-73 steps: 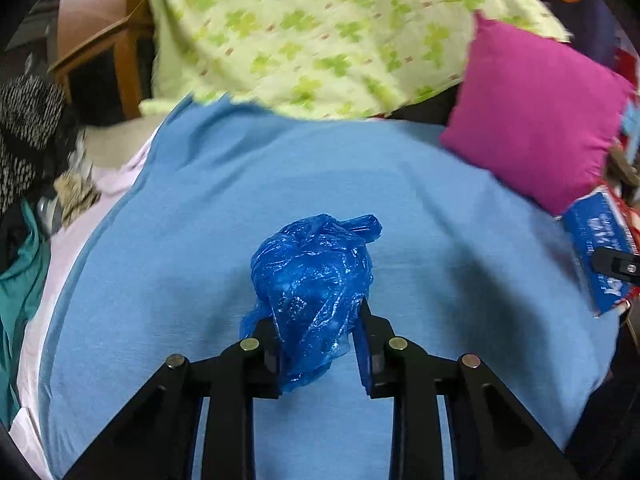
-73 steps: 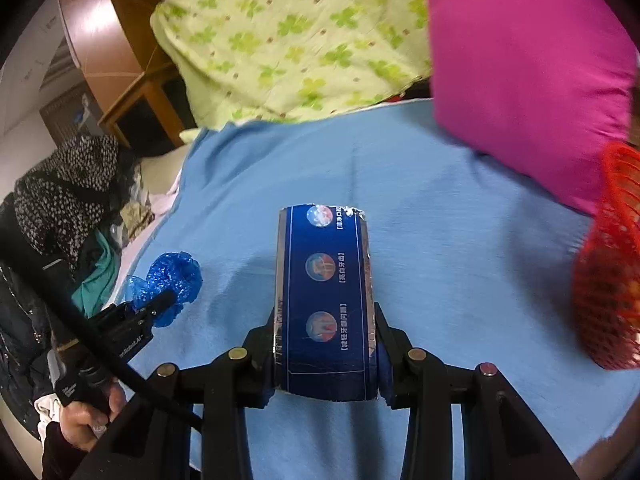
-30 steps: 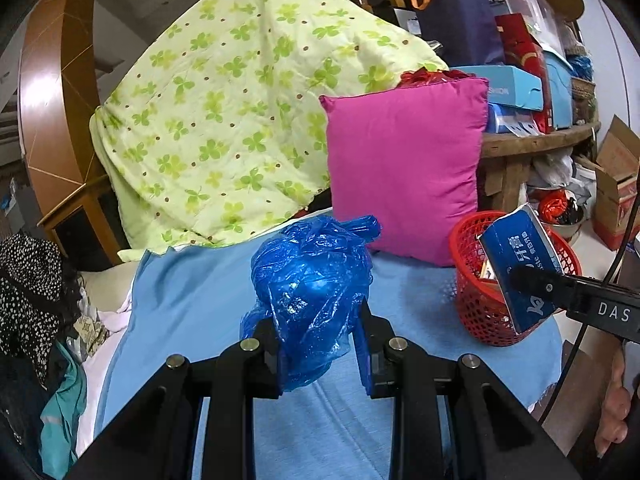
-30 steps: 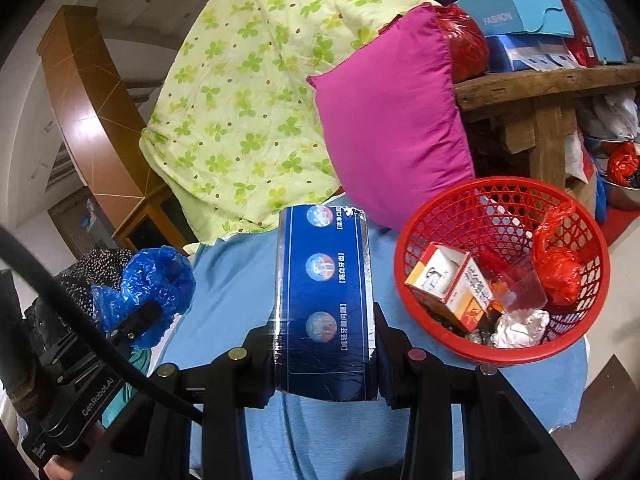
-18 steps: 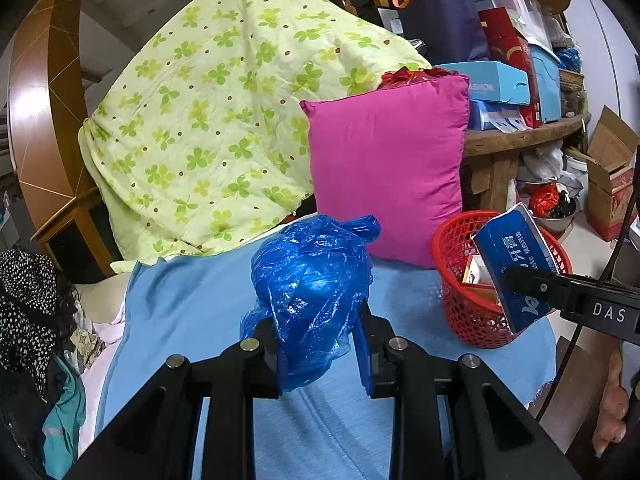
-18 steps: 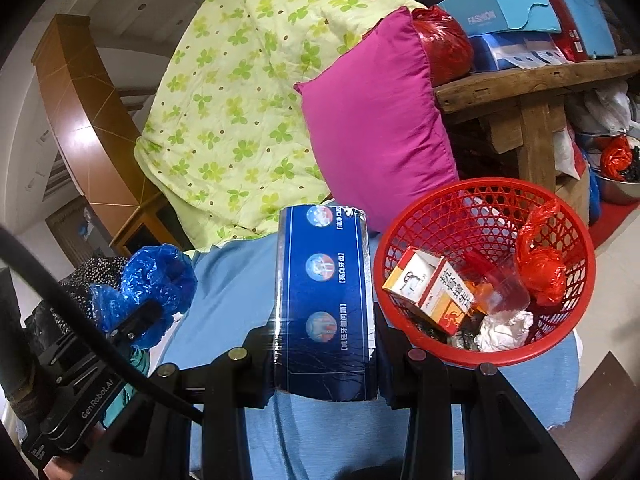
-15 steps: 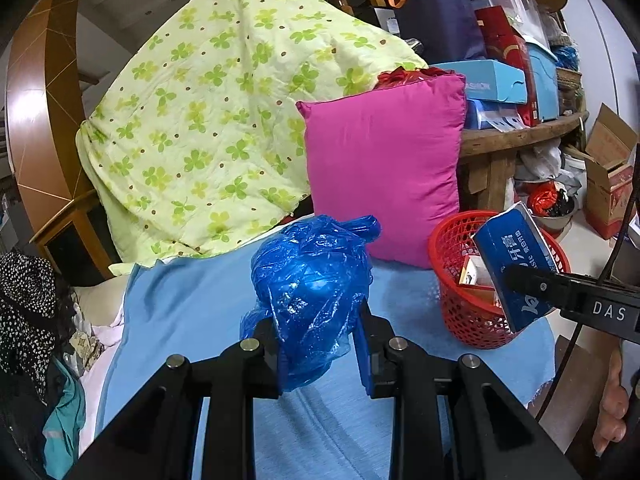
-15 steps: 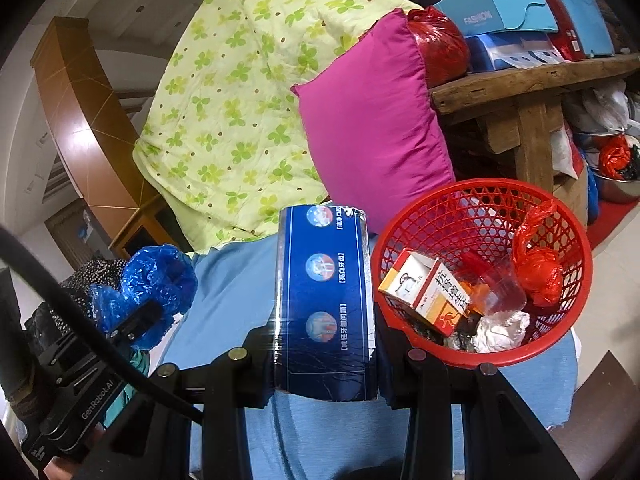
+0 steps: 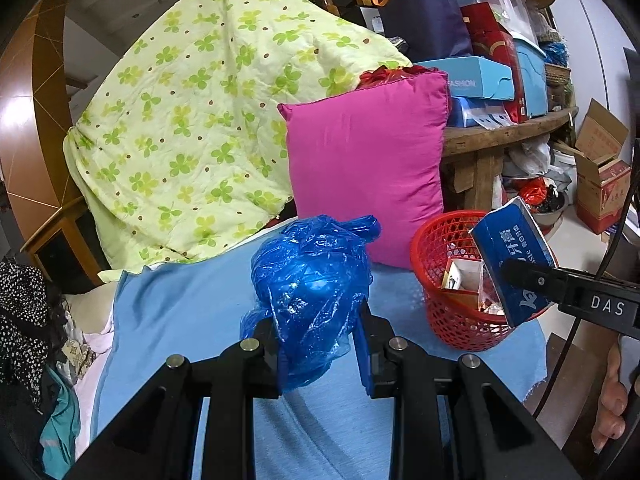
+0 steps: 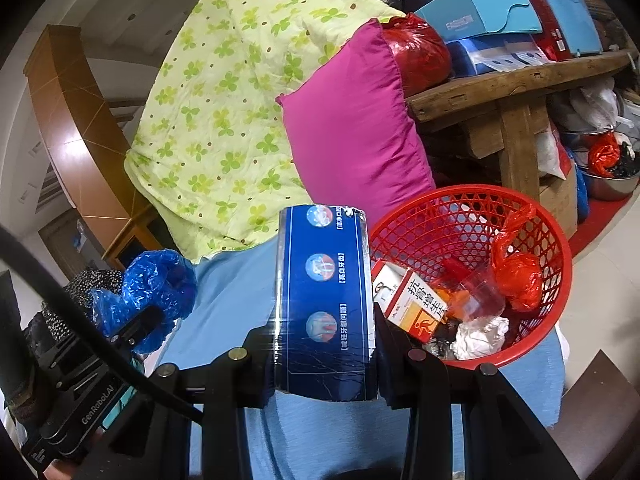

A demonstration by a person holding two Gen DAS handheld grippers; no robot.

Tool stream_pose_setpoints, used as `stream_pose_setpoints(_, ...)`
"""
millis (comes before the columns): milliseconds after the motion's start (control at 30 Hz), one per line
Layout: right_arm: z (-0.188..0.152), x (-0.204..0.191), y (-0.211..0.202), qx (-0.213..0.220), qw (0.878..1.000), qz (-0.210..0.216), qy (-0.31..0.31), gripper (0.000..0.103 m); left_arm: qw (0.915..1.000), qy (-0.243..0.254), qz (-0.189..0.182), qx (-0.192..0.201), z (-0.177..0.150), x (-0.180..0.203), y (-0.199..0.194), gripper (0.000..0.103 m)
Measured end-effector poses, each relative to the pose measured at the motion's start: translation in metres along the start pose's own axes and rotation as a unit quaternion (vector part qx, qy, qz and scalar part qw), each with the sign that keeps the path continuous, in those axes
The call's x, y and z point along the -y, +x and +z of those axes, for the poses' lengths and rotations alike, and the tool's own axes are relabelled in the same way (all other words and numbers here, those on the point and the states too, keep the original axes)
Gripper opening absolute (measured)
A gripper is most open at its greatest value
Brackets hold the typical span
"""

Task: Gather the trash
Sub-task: 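Carry the blue bag and blue-white box over the red basket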

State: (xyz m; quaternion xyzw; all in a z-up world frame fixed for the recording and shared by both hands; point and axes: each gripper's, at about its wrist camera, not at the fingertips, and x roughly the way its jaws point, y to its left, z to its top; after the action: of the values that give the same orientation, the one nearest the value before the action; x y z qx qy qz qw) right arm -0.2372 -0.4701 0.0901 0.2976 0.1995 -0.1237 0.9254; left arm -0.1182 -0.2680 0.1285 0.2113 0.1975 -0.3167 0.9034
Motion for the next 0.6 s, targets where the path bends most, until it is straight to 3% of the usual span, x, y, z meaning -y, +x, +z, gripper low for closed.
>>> stream_pose_setpoints(600, 0.0021, 0.0043, -0.0057, 0.006, 1.000, -0.011, 0.003, 0.041, 0.9998, 0.001, -0.020, -0.008, 0.0007, 0.0041, 0.0101, 0.029)
